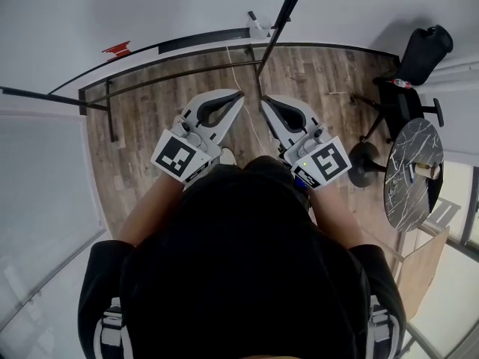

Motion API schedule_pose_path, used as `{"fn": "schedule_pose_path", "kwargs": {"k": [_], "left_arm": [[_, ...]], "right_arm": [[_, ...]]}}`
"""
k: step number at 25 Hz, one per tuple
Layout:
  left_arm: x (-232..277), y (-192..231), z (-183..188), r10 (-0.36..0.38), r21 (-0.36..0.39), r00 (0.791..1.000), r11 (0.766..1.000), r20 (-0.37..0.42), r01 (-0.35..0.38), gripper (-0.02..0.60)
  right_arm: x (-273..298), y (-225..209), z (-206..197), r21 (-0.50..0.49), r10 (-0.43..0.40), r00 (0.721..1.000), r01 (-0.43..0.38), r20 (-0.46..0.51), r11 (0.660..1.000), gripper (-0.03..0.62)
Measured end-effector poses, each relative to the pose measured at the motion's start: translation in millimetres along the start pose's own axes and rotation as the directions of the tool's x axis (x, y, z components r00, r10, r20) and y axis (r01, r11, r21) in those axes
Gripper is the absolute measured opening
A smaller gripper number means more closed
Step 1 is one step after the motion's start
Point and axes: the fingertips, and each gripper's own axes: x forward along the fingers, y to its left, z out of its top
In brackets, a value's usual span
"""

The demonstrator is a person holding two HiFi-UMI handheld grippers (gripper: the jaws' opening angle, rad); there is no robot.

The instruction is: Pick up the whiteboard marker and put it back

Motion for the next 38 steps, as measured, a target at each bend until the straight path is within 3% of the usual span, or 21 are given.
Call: {"fn": "schedule_pose_path", "kwargs": {"k": [20, 38], "left_arm": [[13, 64, -7, 0.036, -0.036, 0.999, 0.999, 0.005, -0.035, 0.003], [104, 139, -23, 0.092, -0.03, 0.996, 0.995, -0.007, -0.092, 0.003]], "right_arm": [[56, -47, -4, 0.017, -0.007, 1.0, 0.007, -0.025, 1.0, -0.005], [103, -180, -42, 0.019, -0.018, 0.989, 0.021, -0.144, 1.0, -0.005]]}}
